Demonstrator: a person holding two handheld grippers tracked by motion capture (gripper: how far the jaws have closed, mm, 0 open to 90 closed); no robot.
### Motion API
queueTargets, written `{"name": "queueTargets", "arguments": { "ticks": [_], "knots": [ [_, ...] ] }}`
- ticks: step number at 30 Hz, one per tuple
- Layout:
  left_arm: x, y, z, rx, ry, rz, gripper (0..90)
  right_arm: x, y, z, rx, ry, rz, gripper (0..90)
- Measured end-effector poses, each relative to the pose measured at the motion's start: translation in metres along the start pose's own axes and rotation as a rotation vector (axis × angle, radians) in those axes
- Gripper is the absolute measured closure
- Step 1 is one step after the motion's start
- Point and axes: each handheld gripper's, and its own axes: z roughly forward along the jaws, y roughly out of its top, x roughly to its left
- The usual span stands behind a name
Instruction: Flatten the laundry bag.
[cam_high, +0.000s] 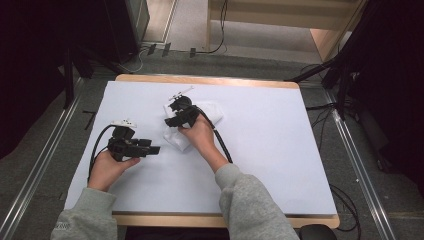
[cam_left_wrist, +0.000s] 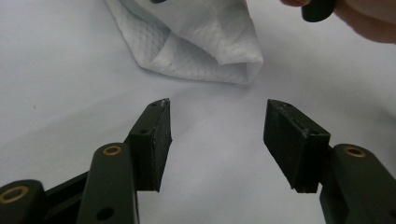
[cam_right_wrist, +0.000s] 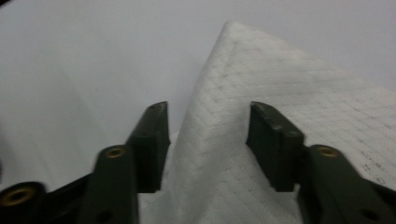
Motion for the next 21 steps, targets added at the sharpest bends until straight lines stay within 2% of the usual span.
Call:
{"name": "queueTargets", "arguments": {
  "ticks": [1, 2, 3, 4, 5, 7, 8, 9, 11, 12, 16, 18, 19, 21],
  "knots": [
    [0.0, 0.0, 0.0, -0.001, -0.001, 0.0, 42.5, 0.0, 0.0, 0.0, 0.0, 0.0, 0.0, 61.0],
    [0.001, 0.0, 0.0, 0.002, 0.001, 0.0, 42.6, 0.0, -0.001, 0.003, 0.015, -0.012, -0.004, 80.0],
    [0.001, 0.0, 0.0, 0.002, 0.001, 0.0, 42.6, 0.0, -0.001, 0.003, 0.015, -0.012, -0.004, 80.0],
    [0.001, 0.0, 0.0, 0.001, 0.001, -0.002, 42.6, -0.001, -0.001, 0.004, 0.016, -0.008, -0.003, 86.9],
    [0.002, 0.0, 0.0, 0.003, 0.001, -0.001, 42.7, -0.002, -0.001, -0.001, 0.014, 0.001, 0.001, 90.0],
    [0.002, 0.0, 0.0, 0.002, 0.005, -0.003, 42.7, -0.002, 0.0, -0.004, 0.011, 0.008, -0.002, 90.0],
    [0.002, 0.0, 0.0, 0.0, 0.007, -0.008, 42.9, -0.002, 0.001, -0.014, -0.003, 0.005, -0.017, 90.0],
    [0.002, 0.0, 0.0, 0.0, 0.007, -0.008, 43.2, -0.002, 0.001, -0.014, -0.003, 0.005, -0.017, 90.0],
    [0.002, 0.0, 0.001, -0.008, 0.005, -0.007, 43.7, -0.001, 0.0, -0.026, -0.028, 0.008, -0.025, 90.0],
    [0.002, 0.001, 0.002, -0.006, 0.005, -0.005, 45.0, -0.002, -0.003, -0.038, -0.053, 0.017, -0.029, 90.0],
    [0.001, 0.005, 0.008, -0.01, 0.017, 0.001, 50.9, -0.002, -0.009, -0.051, -0.075, 0.023, -0.026, 90.0],
    [0.0, 0.009, 0.013, -0.014, 0.027, 0.002, 60.7, -0.003, -0.014, -0.057, -0.085, 0.029, -0.034, 90.0],
    [-0.001, 0.011, 0.015, -0.019, 0.033, 0.01, 69.6, -0.003, -0.017, -0.061, -0.089, 0.032, -0.031, 90.0],
    [-0.002, 0.015, 0.021, -0.024, 0.029, 0.017, 77.4, -0.002, -0.021, -0.066, -0.093, 0.036, -0.029, 90.0]
  ]
}}
